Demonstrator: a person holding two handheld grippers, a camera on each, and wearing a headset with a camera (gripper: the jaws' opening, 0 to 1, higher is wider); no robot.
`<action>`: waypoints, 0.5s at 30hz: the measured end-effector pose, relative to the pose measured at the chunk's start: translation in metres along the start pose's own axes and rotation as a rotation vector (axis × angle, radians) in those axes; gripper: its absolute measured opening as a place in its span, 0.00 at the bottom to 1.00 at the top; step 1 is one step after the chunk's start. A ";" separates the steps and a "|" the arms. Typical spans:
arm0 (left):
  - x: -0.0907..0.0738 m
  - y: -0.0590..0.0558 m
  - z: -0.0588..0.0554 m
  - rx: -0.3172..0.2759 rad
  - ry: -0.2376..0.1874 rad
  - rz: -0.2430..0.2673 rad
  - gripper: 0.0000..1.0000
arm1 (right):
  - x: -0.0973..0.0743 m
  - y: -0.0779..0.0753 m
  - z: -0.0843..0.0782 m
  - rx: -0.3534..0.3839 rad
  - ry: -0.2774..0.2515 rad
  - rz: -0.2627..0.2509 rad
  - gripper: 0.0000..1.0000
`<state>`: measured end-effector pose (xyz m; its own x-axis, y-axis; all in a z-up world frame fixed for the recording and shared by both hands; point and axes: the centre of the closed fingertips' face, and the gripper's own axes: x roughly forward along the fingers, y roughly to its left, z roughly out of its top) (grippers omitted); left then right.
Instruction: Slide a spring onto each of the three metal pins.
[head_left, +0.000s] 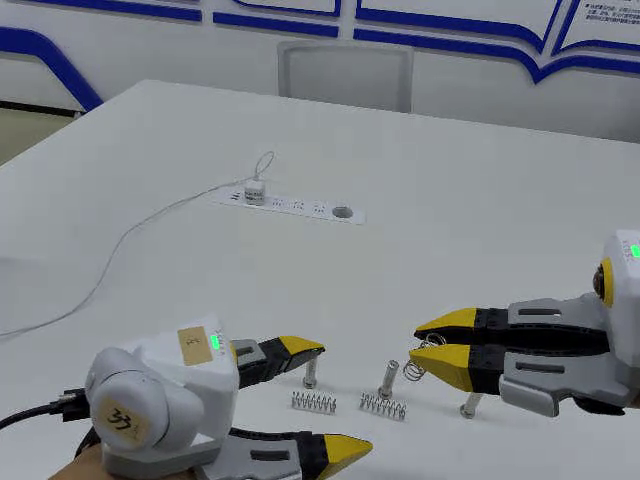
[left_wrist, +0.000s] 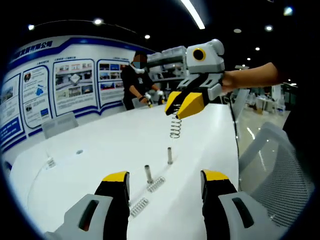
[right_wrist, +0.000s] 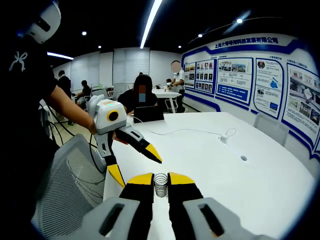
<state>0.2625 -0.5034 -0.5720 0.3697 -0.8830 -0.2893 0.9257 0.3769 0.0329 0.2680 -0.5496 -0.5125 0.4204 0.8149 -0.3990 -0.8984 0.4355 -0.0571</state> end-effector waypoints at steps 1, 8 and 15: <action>-0.002 0.002 -0.002 -0.005 0.004 0.012 0.61 | -0.002 -0.003 -0.002 0.008 0.002 -0.006 0.11; -0.013 0.017 -0.010 -0.053 0.009 0.081 0.74 | -0.016 -0.021 -0.012 0.043 0.006 -0.065 0.11; -0.022 0.025 -0.014 -0.103 -0.003 0.120 0.82 | -0.026 -0.036 -0.024 0.070 0.017 -0.132 0.11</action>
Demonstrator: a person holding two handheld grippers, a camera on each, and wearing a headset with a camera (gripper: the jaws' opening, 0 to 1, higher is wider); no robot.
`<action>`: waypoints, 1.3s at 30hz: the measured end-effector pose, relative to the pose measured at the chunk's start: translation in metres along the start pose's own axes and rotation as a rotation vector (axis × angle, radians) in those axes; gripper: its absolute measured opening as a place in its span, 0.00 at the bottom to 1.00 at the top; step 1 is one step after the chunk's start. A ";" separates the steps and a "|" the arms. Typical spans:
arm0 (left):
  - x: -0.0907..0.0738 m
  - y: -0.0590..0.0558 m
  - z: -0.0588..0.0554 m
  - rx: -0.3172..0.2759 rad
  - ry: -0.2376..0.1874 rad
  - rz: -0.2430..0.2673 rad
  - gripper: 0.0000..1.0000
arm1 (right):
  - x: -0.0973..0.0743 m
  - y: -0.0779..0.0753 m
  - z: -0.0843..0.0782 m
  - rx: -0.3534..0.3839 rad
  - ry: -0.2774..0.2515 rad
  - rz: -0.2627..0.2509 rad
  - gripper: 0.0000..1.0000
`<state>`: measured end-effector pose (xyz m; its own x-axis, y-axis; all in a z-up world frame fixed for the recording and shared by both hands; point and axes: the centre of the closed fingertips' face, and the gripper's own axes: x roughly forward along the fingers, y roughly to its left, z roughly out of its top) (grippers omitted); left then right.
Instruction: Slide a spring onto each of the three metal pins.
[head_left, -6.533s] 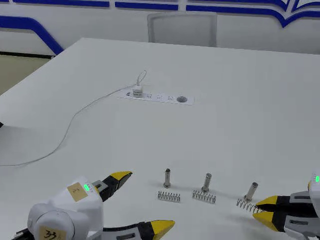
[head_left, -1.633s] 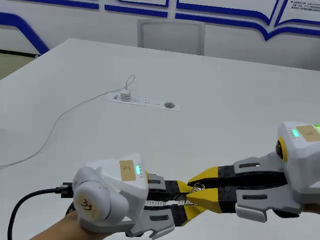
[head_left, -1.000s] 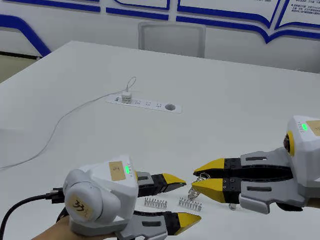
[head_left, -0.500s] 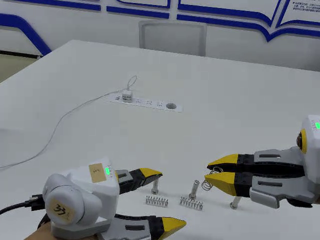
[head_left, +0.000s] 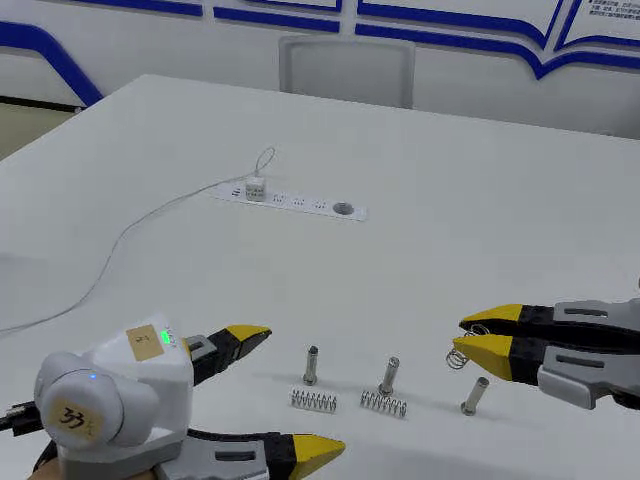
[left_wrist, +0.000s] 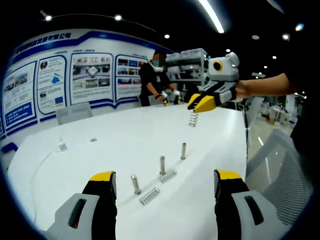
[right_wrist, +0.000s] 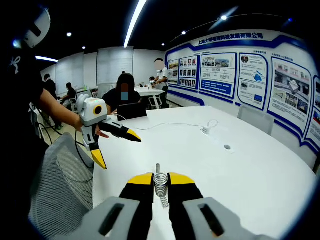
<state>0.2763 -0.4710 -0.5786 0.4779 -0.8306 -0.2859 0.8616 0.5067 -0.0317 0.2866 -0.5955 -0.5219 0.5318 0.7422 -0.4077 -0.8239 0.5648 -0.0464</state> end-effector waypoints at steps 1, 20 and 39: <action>-0.002 0.001 -0.001 -0.006 0.001 0.005 0.83 | -0.001 -0.003 -0.002 0.005 0.003 -0.011 0.11; -0.020 0.024 -0.006 -0.040 -0.038 0.144 1.00 | -0.012 -0.043 -0.029 0.090 0.027 -0.169 0.11; -0.023 0.017 -0.017 -0.068 -0.027 0.183 1.00 | -0.001 -0.066 -0.074 0.196 0.103 -0.267 0.11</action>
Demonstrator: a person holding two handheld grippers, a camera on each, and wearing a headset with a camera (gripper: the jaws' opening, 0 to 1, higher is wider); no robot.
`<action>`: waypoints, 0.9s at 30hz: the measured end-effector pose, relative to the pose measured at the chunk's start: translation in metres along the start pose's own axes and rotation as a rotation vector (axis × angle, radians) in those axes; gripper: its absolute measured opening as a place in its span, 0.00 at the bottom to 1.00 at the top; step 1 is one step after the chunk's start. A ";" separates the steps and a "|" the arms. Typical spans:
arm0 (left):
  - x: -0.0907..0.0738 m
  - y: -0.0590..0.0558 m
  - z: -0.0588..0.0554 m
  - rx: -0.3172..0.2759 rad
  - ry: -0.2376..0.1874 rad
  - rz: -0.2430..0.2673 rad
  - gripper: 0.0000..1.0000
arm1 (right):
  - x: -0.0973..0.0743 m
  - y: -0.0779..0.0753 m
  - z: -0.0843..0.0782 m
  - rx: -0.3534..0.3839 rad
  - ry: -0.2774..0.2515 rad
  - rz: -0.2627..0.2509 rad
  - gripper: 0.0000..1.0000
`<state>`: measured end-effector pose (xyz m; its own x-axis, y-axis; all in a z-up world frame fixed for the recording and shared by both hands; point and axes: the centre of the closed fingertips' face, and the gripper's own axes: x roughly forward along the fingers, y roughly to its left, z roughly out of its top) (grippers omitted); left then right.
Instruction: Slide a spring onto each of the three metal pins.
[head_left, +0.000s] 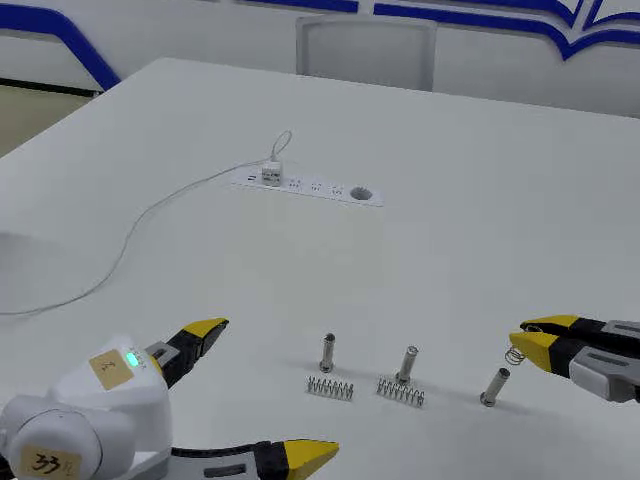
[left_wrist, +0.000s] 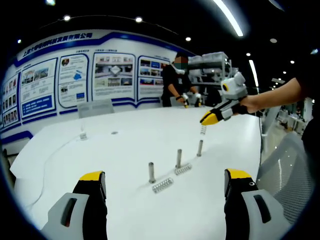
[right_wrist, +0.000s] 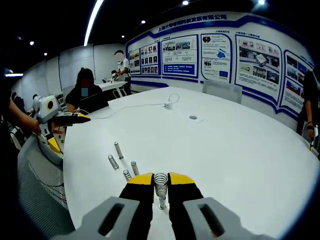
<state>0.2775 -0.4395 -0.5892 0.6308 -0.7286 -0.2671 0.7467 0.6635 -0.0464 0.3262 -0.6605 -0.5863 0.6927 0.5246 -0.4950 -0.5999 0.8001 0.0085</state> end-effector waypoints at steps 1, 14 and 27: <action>0.000 0.000 0.000 -0.003 0.000 0.001 1.00 | 0.001 -0.001 -0.002 0.003 0.004 -0.002 0.11; -0.003 -0.007 -0.005 -0.006 0.011 0.002 1.00 | 0.011 -0.002 -0.017 0.016 0.045 -0.006 0.11; -0.006 0.000 -0.013 -0.030 0.030 0.030 1.00 | 0.016 0.000 -0.027 0.010 0.069 -0.006 0.11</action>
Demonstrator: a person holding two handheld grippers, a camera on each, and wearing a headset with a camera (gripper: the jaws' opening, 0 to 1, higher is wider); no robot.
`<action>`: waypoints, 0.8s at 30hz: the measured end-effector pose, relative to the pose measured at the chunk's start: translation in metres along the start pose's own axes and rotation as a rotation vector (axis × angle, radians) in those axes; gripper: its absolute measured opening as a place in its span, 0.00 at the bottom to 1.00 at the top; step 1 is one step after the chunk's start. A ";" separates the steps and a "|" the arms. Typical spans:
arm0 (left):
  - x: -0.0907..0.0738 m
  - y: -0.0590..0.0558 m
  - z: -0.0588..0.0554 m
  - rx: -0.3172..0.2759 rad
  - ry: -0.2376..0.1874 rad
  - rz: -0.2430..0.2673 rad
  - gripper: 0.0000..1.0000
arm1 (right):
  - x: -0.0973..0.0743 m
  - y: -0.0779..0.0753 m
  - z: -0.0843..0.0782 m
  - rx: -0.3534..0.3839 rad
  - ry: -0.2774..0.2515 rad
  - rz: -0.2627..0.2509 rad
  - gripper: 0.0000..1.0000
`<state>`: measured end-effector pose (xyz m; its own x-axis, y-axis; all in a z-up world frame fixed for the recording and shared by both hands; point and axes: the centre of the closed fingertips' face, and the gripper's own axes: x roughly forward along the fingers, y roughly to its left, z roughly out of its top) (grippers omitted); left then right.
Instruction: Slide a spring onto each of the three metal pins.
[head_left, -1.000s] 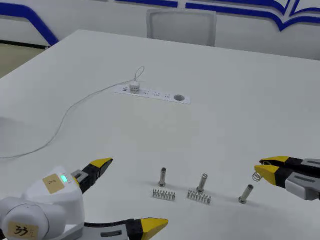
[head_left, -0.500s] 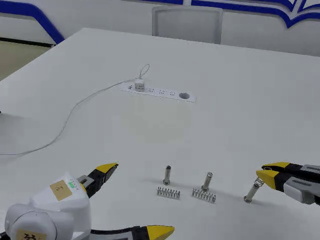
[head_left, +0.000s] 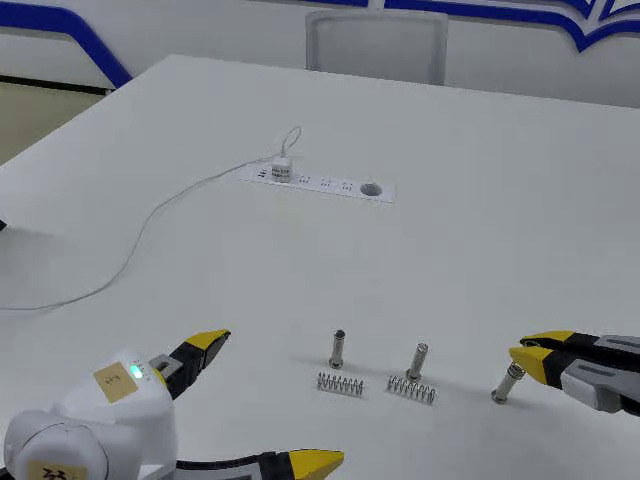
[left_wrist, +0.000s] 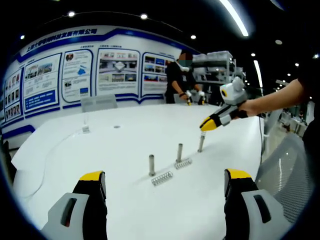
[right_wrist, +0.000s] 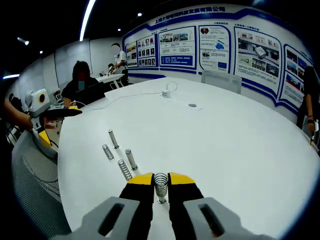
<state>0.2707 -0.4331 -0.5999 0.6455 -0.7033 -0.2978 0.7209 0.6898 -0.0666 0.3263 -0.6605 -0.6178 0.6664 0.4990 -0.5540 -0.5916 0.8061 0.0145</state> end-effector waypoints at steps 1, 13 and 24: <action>0.000 0.000 0.000 0.000 0.000 -0.001 1.00 | 0.001 0.000 -0.001 -0.002 0.002 -0.001 0.11; -0.001 0.008 0.001 -0.075 -0.022 0.021 1.00 | 0.016 -0.001 -0.018 -0.014 0.020 -0.027 0.11; 0.001 0.004 -0.002 -0.067 -0.005 0.008 1.00 | 0.026 -0.001 -0.026 -0.002 0.031 -0.033 0.11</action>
<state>0.2733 -0.4309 -0.6023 0.6524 -0.6988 -0.2933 0.6976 0.7049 -0.1279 0.3321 -0.6565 -0.6539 0.6709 0.4621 -0.5799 -0.5708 0.8211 -0.0060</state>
